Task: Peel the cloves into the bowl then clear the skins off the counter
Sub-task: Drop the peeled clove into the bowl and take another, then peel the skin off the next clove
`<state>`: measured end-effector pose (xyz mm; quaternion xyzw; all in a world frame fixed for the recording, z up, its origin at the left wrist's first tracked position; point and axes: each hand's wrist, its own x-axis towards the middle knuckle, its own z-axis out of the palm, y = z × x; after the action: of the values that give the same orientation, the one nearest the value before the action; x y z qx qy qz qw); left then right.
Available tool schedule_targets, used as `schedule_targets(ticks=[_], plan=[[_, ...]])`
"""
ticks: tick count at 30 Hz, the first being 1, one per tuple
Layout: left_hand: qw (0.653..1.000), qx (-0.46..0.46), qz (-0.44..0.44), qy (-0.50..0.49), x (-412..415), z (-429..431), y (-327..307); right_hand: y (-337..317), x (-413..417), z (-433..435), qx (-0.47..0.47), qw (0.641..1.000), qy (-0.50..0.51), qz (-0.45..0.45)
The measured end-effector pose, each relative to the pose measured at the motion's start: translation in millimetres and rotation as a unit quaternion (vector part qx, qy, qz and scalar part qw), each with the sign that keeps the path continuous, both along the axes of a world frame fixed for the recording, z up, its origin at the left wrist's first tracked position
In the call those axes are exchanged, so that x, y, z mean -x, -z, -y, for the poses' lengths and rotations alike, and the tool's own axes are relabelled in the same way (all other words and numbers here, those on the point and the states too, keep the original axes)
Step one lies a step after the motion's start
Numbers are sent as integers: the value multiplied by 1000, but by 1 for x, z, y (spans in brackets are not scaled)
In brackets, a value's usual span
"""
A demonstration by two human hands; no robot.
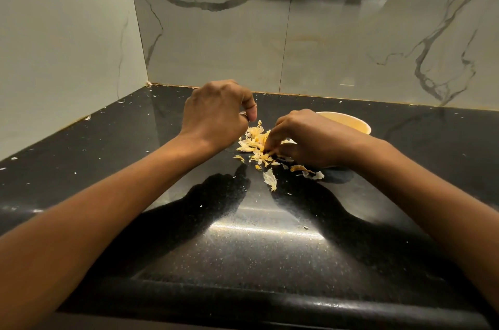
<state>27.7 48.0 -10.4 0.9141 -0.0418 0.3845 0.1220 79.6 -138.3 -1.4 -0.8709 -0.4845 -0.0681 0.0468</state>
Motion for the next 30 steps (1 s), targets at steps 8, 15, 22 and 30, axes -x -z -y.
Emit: schedule_targets(ticks=[8, 15, 22, 30], plan=[[999, 18, 3, 28, -1, 1, 1, 5, -2, -2, -2, 1000, 3, 10], [996, 34, -55, 66, -3, -2, -2, 2, -4, 1, -22, 999, 40, 2], [975, 55, -167, 139, -4, 0, -2, -10, 0, 3, -71, 996, 57, -9], [971, 79, -167, 153, -3, 2, -4, -6, -3, 2, -133, 988, 53, -63]])
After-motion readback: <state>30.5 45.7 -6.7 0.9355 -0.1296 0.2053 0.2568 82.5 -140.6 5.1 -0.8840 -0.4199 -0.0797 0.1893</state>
